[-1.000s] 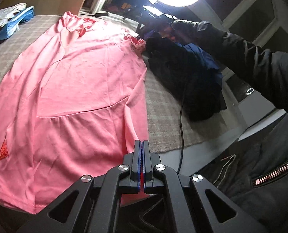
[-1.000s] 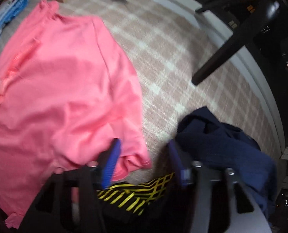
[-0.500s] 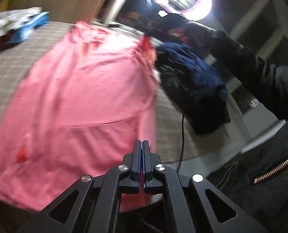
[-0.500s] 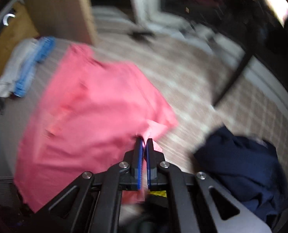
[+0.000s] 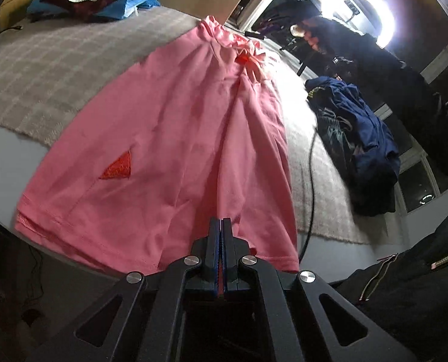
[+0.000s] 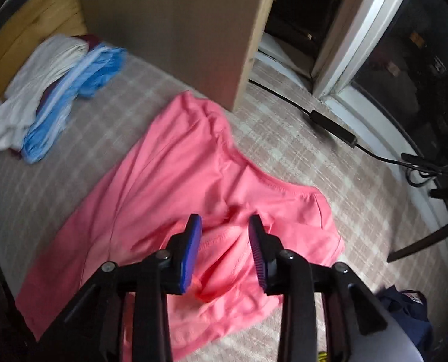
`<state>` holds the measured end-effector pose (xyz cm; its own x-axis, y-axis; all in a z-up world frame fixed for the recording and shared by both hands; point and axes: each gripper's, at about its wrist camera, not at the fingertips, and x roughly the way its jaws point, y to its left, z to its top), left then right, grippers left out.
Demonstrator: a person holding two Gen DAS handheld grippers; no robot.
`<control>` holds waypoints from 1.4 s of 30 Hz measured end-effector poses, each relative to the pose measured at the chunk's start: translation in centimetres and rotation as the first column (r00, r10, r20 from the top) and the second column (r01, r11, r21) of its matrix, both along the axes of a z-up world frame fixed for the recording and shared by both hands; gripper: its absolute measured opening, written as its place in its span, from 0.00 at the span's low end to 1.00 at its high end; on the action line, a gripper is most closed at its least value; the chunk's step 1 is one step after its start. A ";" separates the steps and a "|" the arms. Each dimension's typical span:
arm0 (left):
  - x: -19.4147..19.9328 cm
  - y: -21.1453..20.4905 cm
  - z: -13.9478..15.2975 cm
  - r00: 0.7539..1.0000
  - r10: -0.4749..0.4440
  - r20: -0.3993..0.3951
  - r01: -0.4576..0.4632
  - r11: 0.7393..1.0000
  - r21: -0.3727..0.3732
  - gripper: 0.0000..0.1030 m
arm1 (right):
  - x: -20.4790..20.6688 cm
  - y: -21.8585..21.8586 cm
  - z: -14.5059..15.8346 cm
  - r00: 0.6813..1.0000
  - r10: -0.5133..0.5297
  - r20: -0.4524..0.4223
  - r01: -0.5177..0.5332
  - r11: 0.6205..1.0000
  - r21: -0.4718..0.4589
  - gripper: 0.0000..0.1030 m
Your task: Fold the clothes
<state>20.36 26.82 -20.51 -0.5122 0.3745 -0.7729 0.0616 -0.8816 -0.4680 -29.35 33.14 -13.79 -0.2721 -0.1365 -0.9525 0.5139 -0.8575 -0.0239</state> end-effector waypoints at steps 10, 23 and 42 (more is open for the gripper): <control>-0.4 0.6 0.1 0.999 -0.046 0.019 0.046 0.999 -0.022 0.01 | 7.1 1.0 -4.9 0.986 0.029 0.165 -0.009 0.992 -0.125 0.32; 1.2 -0.4 2.3 0.996 -0.089 -0.011 0.086 0.985 -0.149 0.01 | 36.1 3.8 -3.1 0.969 0.219 0.118 -0.176 0.938 -0.300 0.32; -0.6 4.2 0.5 0.909 -0.416 0.041 0.393 0.817 -0.422 0.01 | 47.2 0.8 -7.2 0.984 0.176 -0.024 -0.176 0.947 -0.270 0.32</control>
<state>19.80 30.98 -20.05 -0.4280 0.2103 -0.8790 -0.3567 -0.9329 -0.0495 17.83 33.93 -20.99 -0.2198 -0.4338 -0.8738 0.6570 -0.7279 0.1961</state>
